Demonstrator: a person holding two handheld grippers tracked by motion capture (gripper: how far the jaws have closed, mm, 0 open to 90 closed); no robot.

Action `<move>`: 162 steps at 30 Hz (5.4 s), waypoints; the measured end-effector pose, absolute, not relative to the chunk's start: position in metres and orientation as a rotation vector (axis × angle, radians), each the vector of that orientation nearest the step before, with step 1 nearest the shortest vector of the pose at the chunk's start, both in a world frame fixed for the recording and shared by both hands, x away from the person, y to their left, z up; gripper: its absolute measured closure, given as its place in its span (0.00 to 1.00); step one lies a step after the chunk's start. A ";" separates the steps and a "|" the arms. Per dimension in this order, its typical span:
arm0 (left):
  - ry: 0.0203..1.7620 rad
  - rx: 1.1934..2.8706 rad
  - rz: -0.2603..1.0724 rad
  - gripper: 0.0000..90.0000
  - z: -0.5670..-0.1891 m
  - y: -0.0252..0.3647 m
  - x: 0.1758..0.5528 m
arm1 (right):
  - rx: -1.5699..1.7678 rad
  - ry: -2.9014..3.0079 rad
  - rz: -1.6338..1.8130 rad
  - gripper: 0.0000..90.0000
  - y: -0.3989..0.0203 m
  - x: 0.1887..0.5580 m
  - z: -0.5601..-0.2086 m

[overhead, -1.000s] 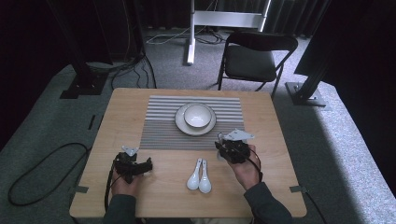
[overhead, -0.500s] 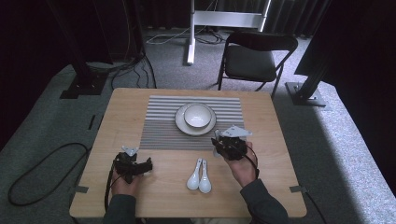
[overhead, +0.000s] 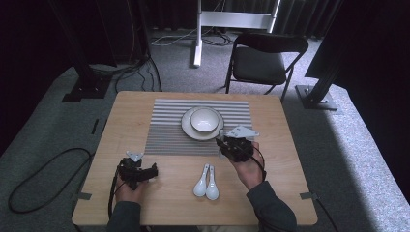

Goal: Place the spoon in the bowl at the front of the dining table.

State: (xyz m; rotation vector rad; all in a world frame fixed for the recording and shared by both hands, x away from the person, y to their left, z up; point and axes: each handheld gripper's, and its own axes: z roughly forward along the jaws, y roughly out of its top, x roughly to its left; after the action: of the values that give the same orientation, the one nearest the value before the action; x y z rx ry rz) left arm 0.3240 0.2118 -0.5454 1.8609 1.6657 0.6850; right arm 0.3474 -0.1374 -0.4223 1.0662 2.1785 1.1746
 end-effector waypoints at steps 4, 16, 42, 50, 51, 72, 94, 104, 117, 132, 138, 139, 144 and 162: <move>1.666 1.863 0.683 0.08 -0.545 0.212 0.324 | 1.060 2.173 1.180 0.82 -0.136 0.348 -0.419; 1.665 1.860 0.685 0.08 -0.545 0.212 0.324 | 1.046 2.164 1.220 0.82 -0.125 0.351 -0.410; 1.665 1.860 0.687 0.08 -0.546 0.212 0.324 | 1.044 2.128 1.204 0.82 -0.120 0.372 -0.393; 1.665 1.859 0.688 0.08 -0.546 0.212 0.324 | 1.055 2.122 1.194 0.82 -0.125 0.377 -0.393; 1.665 1.859 0.688 0.08 -0.546 0.212 0.324 | 1.059 2.121 1.194 0.82 -0.126 0.378 -0.394; 1.665 1.858 0.689 0.08 -0.546 0.212 0.324 | 1.109 2.119 1.195 0.82 -0.132 0.397 -0.405; 1.662 1.861 0.687 0.08 -0.546 0.211 0.324 | 1.123 2.108 1.191 0.82 -0.125 0.418 -0.407; 1.660 1.861 0.688 0.08 -0.546 0.212 0.324 | 1.131 2.107 1.196 0.82 -0.122 0.426 -0.407; 1.661 1.862 0.686 0.08 -0.546 0.211 0.324 | 1.145 2.085 1.204 0.82 -0.122 0.437 -0.402; 1.661 1.862 0.686 0.08 -0.546 0.211 0.324 | 1.160 2.091 1.195 0.82 -0.119 0.448 -0.402; 1.660 1.862 0.686 0.08 -0.546 0.211 0.324 | 1.155 2.087 1.201 0.82 -0.118 0.451 -0.401; 1.660 1.862 0.687 0.08 -0.546 0.211 0.324 | 1.152 2.086 1.198 0.82 -0.117 0.452 -0.401; 1.660 1.862 0.686 0.08 -0.546 0.211 0.324 | 1.148 2.084 1.213 0.82 -0.115 0.454 -0.398; 1.660 1.862 0.686 0.08 -0.546 0.211 0.324 | 1.119 2.105 1.146 0.82 -0.101 0.473 -0.403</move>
State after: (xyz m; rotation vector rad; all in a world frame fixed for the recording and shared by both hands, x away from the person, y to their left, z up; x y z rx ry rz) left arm 0.3241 0.2115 -0.5456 1.8622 1.6604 0.6860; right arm 0.4730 -0.1014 -0.4032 1.1189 2.1052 1.1463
